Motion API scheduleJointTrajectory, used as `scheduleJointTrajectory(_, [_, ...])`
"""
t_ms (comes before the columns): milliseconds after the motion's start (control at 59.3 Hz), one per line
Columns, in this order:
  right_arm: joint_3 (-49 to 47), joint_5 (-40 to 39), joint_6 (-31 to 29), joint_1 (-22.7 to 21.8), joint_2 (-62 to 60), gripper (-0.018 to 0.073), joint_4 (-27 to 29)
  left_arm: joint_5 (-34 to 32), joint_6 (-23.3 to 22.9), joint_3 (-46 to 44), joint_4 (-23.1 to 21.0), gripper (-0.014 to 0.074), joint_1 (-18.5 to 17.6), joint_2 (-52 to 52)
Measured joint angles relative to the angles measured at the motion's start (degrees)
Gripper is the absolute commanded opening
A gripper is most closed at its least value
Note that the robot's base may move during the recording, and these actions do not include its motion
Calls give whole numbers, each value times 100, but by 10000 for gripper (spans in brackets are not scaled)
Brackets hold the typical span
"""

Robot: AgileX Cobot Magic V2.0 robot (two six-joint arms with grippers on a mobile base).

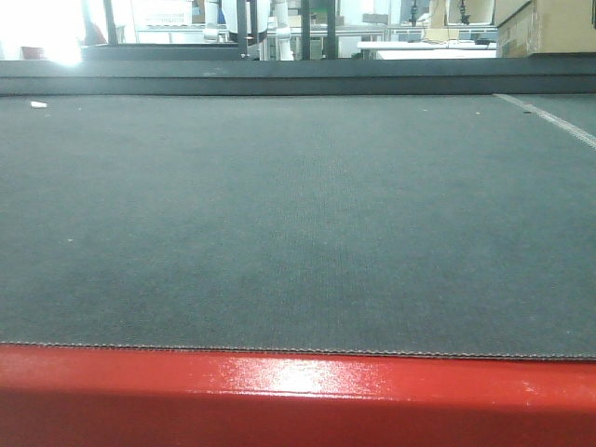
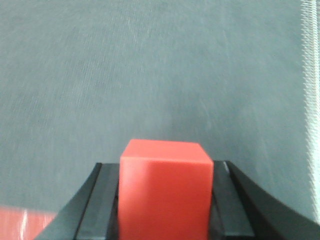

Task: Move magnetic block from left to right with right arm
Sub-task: 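Lift the red cube up with the right gripper, then turn the base away from the table holding the cube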

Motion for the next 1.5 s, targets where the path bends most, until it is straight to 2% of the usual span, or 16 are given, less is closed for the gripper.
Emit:
scheduleJointTrajectory(152, [450,27,-81,0,-1260,181,0,0,0,0,0,-116,0,0])
scheduleJointTrajectory(303, [474,151,-254,0,-2460,181,0,0,0,0,0,-116,0,0])
scheduleJointTrajectory(573, [474,275,-314,0,-3857,181,-43,0,0,0,0,-116,0,0])
scheduleJointTrajectory(1500, [474,309,-324,0,-4088,181,-48,0,0,0,0,-116,0,0])
